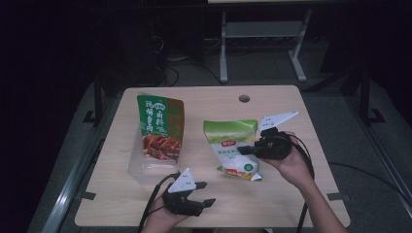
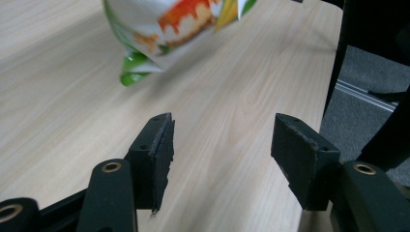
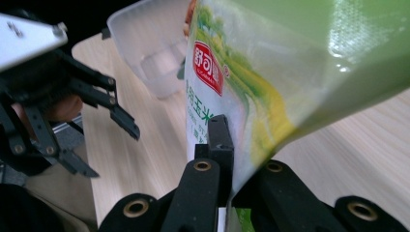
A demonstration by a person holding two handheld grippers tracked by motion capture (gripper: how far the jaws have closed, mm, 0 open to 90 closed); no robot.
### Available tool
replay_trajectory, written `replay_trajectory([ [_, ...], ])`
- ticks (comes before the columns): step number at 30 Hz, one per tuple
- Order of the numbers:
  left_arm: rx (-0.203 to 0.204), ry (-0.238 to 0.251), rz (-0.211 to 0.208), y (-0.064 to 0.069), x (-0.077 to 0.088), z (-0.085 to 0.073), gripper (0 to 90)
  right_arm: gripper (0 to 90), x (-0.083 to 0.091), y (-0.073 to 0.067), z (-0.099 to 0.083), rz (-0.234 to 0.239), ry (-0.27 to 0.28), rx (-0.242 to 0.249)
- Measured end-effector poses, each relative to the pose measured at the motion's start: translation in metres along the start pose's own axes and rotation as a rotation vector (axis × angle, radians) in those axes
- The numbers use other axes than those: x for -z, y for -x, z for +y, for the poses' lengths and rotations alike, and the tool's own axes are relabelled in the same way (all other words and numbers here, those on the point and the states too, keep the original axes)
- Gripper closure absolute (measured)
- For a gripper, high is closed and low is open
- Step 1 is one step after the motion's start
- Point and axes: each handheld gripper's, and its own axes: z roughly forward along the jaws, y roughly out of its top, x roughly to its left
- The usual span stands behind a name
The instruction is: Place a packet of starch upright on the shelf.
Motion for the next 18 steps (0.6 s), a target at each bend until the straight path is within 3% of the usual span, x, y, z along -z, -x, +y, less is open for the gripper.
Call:
replay_trajectory([
  [18,-0.027,-0.011,-0.015,0.010,0.007,-0.014,35.6,90.0,-0.024,-0.022,0.067,0.066,0.006,0.055],
])
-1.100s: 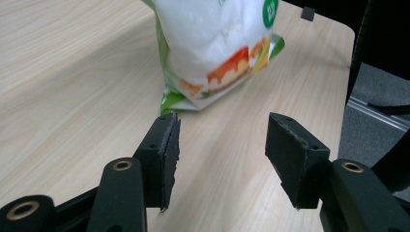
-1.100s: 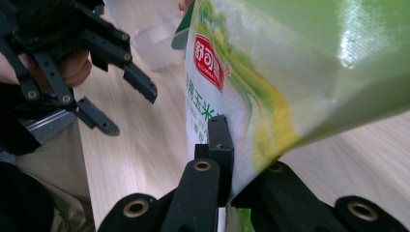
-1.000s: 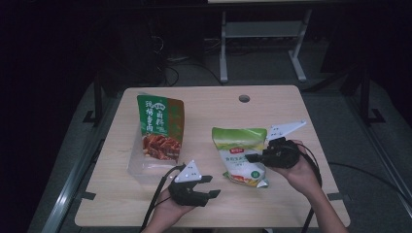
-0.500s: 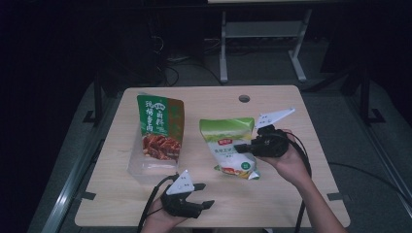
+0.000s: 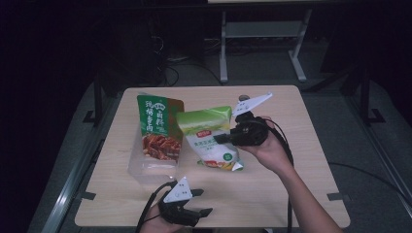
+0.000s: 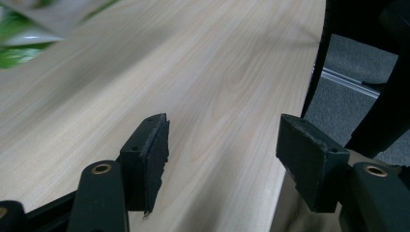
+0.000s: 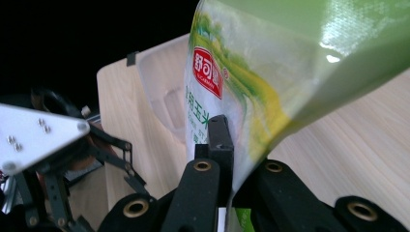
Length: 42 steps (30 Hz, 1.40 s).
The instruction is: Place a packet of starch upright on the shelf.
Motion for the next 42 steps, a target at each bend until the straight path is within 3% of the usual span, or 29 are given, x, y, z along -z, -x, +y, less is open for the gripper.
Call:
replay_trajectory([
  [9,-0.004,0.003,-0.012,0.003,0.000,-0.002,34.6,90.0,-0.018,-0.010,0.030,0.030,-0.002,0.037],
  [19,-0.013,0.003,-0.019,0.004,0.001,-0.003,33.9,90.0,-0.050,-0.022,0.059,0.075,-0.004,0.076],
  [32,-0.016,0.000,-0.033,0.005,-0.003,-0.006,33.4,90.0,-0.098,-0.034,0.082,0.126,-0.008,0.087],
  [42,-0.019,-0.012,-0.027,0.004,-0.003,-0.007,33.1,89.9,-0.133,-0.038,0.089,0.149,-0.024,0.099],
])
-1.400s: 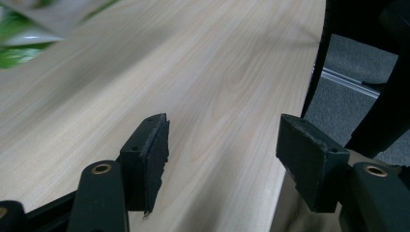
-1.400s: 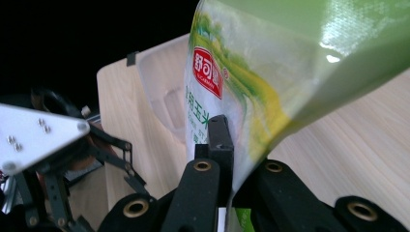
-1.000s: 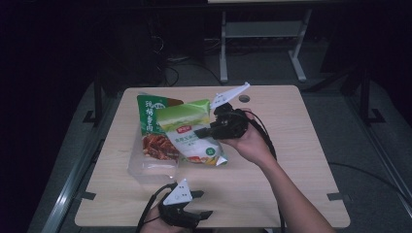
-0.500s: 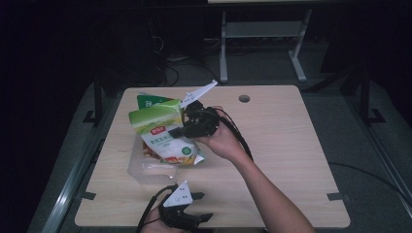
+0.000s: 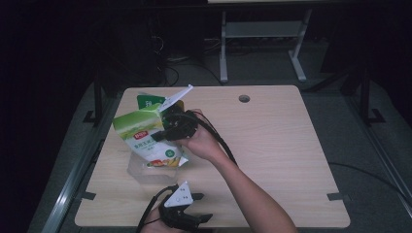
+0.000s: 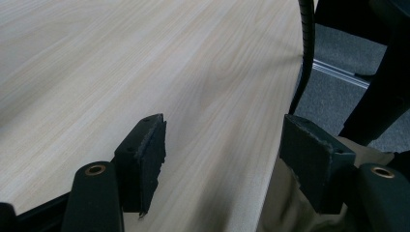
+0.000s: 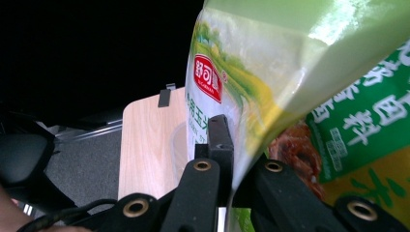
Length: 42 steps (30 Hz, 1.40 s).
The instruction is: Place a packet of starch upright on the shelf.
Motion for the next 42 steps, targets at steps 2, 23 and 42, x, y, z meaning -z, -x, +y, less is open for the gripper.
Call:
replay_trajectory([
  [2,-0.004,-0.001,0.000,0.000,0.000,0.000,33.1,90.0,-0.006,0.000,0.002,0.005,-0.001,0.000],
  [23,-0.005,-0.017,-0.004,0.001,0.000,-0.001,32.4,89.5,-0.065,0.004,-0.034,0.054,-0.011,-0.026],
  [42,0.017,-0.011,0.017,-0.004,0.001,-0.001,32.1,86.5,-0.053,0.013,-0.065,0.038,-0.062,-0.019],
])
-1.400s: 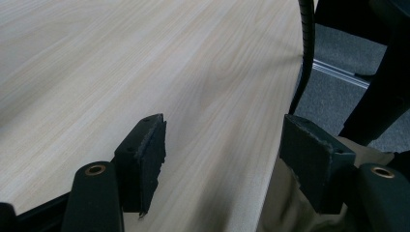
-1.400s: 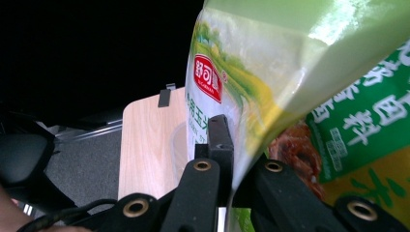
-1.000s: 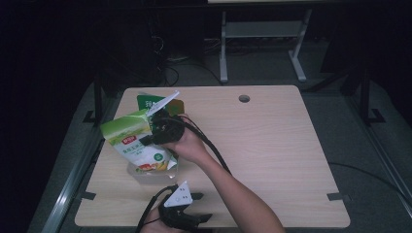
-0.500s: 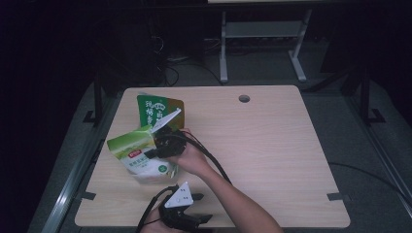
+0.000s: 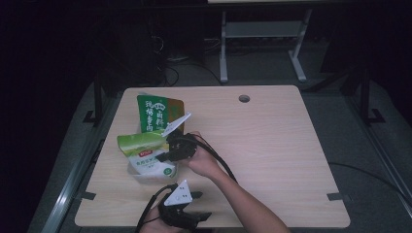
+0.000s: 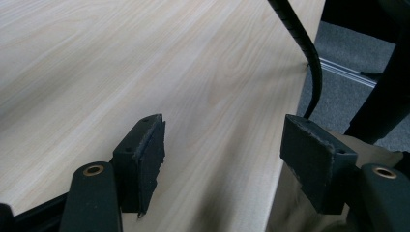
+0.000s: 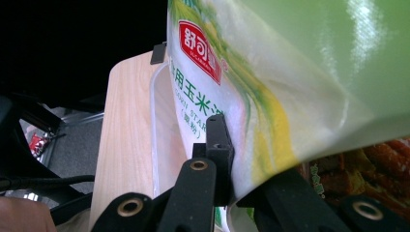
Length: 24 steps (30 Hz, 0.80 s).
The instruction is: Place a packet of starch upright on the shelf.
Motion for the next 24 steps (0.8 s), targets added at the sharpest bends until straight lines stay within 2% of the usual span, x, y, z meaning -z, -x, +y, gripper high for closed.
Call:
replay_trajectory([
  [3,0.002,0.001,0.007,-0.002,0.001,0.000,31.7,80.7,0.003,0.000,0.000,-0.004,-0.004,-0.006],
  [6,0.004,0.006,0.013,-0.004,0.001,0.001,31.3,71.0,0.011,0.001,-0.001,-0.009,0.015,-0.014],
  [9,0.007,0.007,0.016,-0.005,0.001,0.001,30.9,65.7,0.021,0.002,-0.004,-0.005,0.023,-0.024],
  [14,0.007,0.005,0.021,-0.008,0.001,0.002,30.4,54.6,0.041,0.006,-0.012,-0.031,0.030,-0.044],
  [18,0.011,0.003,0.027,-0.009,0.001,0.002,30.3,50.2,0.059,0.011,-0.020,-0.053,0.045,-0.068],
  [21,0.010,0.000,0.027,-0.009,0.002,0.002,30.3,49.0,0.065,0.013,-0.023,-0.059,0.040,-0.078],
  [24,-0.003,-0.003,0.027,-0.009,0.001,0.002,30.3,47.1,0.076,0.017,-0.031,-0.071,0.039,-0.091],
])
